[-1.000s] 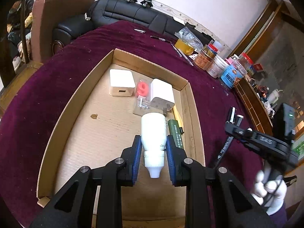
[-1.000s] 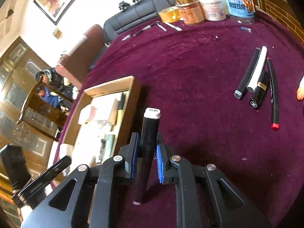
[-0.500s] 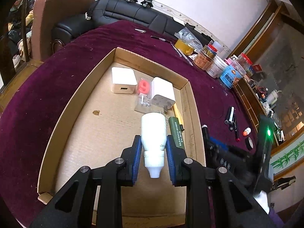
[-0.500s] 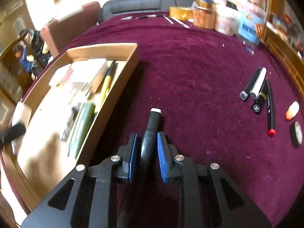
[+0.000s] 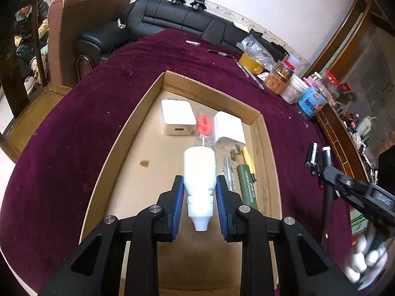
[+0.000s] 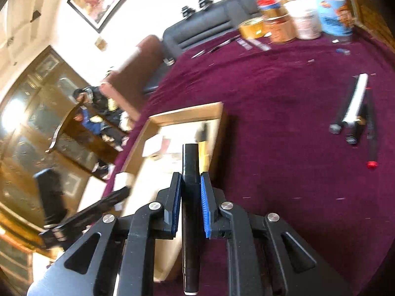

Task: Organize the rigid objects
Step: 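Lower white bottle and black marker into the tray and open both grippers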

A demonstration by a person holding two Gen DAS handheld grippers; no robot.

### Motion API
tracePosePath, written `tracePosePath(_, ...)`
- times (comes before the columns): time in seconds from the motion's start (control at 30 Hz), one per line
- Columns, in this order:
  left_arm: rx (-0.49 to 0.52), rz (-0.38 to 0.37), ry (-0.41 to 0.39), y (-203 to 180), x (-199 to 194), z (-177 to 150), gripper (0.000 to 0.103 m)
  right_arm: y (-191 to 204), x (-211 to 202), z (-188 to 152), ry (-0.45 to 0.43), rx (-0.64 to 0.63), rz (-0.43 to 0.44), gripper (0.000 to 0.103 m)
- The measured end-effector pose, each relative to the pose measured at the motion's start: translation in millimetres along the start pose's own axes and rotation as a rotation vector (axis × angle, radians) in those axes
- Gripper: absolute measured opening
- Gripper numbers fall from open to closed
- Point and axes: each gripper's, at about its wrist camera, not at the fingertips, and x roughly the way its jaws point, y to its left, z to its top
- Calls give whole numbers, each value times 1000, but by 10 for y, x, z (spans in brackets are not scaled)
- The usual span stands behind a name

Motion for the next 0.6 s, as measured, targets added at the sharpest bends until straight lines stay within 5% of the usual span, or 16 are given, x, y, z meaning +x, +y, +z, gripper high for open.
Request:
tracePosePath(0.13,6,34,61,24,209,126,22,190,406,13,116,20,83,13)
tracePosePath(0.3,-14,69,130,130,470,222,22,385,1050,-48,243,16,76,13)
tracePosePath(0.6,-65,22,109,241,454,273,25,448,1523,-54,308,-1,8,13)
